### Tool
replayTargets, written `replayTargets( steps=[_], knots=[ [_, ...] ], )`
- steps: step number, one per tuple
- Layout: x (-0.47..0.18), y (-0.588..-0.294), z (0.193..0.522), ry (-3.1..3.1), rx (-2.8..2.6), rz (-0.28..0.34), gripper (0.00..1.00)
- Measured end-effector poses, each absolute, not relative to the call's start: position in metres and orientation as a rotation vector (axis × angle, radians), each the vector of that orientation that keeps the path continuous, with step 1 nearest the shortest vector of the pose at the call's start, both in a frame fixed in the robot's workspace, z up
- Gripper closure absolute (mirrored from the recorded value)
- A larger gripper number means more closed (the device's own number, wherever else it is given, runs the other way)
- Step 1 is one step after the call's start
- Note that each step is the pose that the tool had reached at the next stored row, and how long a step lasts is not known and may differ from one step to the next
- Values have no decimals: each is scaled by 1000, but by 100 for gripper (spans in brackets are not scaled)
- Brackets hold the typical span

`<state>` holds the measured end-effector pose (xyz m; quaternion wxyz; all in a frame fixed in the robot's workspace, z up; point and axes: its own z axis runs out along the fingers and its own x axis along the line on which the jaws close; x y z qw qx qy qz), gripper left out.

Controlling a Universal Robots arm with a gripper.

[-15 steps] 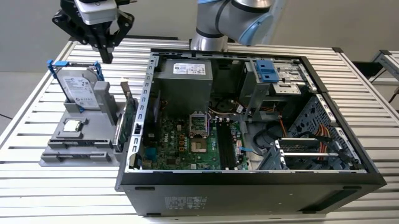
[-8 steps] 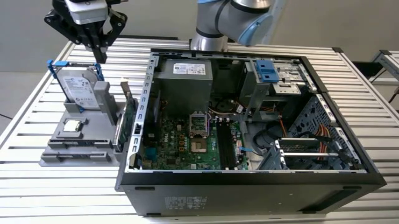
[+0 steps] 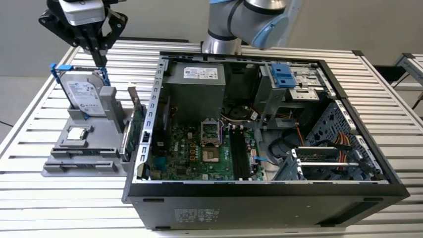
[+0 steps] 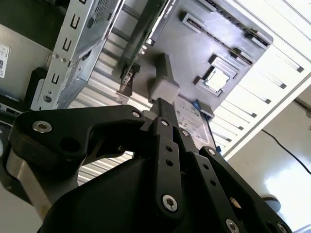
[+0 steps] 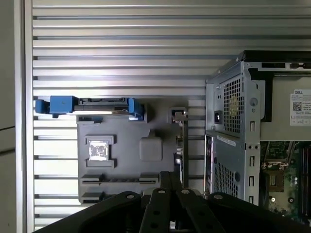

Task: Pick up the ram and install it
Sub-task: 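Reach for the ram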

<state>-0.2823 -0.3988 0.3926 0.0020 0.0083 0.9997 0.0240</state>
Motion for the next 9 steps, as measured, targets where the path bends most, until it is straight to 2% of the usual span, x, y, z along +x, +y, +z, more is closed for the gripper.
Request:
replayTargets(
  steps=[9],
  knots=[
    [-295,-399,393,3137,23,75,100]
  ],
)
